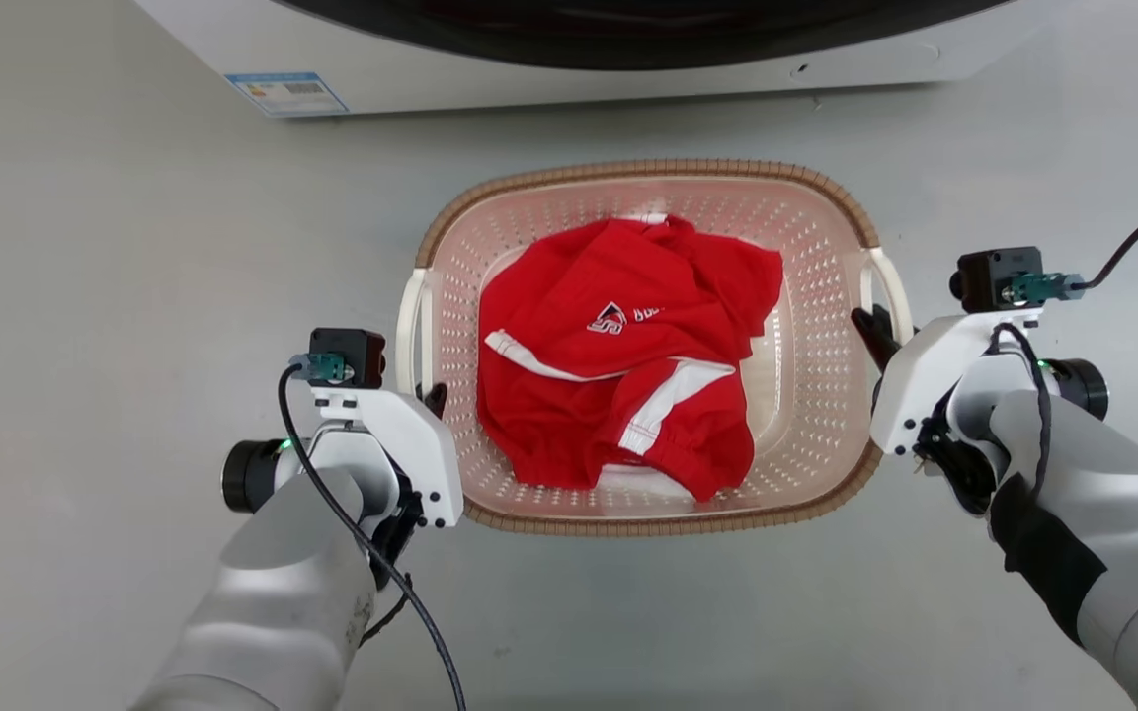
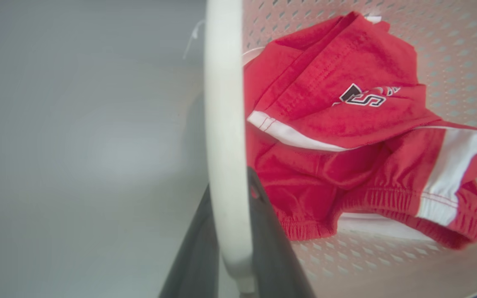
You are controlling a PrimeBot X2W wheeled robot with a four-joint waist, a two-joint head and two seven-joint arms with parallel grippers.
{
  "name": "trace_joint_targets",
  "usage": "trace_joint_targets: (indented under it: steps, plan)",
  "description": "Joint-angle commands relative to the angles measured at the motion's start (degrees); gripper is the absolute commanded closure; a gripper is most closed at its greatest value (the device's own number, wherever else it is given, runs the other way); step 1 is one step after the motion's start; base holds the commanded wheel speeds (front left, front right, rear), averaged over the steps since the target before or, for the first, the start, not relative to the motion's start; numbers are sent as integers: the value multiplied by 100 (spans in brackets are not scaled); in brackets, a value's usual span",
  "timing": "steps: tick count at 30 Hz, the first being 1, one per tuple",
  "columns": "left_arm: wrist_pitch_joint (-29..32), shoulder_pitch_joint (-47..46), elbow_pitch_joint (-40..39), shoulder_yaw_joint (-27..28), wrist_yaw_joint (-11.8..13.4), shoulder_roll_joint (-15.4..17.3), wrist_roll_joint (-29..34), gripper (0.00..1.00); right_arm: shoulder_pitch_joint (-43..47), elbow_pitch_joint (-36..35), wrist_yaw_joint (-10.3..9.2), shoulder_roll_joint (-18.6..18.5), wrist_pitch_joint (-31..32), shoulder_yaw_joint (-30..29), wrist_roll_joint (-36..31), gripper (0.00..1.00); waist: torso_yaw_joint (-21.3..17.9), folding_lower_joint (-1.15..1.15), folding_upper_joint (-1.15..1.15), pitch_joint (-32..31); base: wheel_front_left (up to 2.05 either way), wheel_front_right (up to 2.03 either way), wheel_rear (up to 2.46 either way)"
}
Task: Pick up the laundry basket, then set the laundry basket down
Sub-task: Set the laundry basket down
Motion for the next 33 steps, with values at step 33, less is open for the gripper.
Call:
trace_joint_targets:
  steps: [33]
  plan:
    - [-825, -1107, 115, 12, -11, 204, -30, 100, -837, -5, -24, -824, -907, -219, -178, 100, 289, 0, 0, 1759, 0, 0, 0]
